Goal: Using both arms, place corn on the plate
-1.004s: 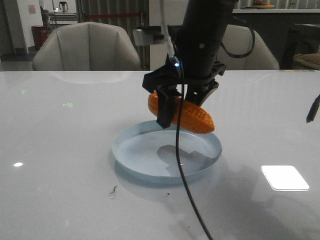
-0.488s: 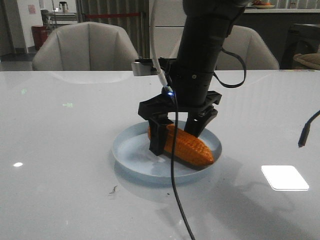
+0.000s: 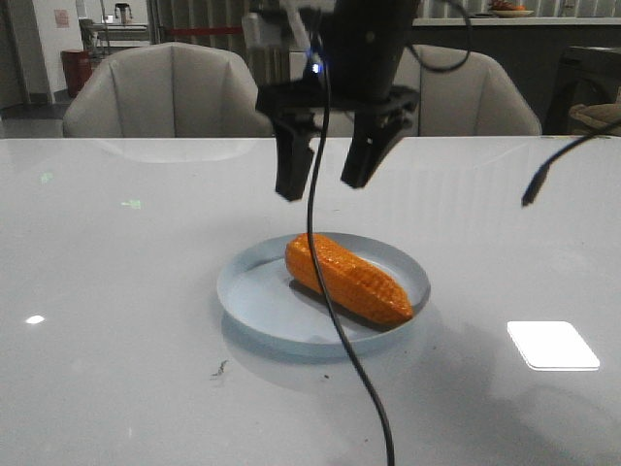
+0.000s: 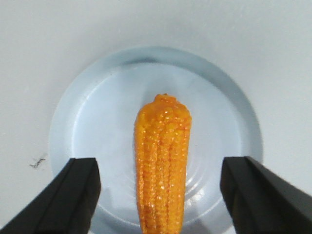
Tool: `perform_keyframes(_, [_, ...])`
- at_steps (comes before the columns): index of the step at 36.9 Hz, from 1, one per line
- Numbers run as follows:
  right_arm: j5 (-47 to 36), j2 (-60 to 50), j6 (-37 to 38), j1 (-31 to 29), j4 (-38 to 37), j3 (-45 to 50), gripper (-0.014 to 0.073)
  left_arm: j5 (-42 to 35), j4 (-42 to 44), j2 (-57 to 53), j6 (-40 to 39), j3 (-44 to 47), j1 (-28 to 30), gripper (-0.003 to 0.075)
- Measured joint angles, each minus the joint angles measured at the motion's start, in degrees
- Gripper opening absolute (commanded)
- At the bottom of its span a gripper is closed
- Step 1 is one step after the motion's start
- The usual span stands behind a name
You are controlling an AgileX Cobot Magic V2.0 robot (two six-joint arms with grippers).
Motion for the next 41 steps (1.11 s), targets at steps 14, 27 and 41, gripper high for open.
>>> perform_keyframes(14, [5.46,-9.77,2.82,-8.38,-0.37,-10.93,0.0613,0.11,0.0,0.0,0.0,0.0,0.0,0.0407])
perform_keyframes(27, [6.03,-27.98,3.54,-19.72,-0.71,-6.01,0.0613,0.2,0.0,0.0,0.0,0.0,0.0,0.0407])
perform_keyframes(41, [-6.3,-54.87,3.54,-27.41,-0.71,34.75,0.0613,0.2,0.0,0.0,0.0,0.0,0.0,0.0407])
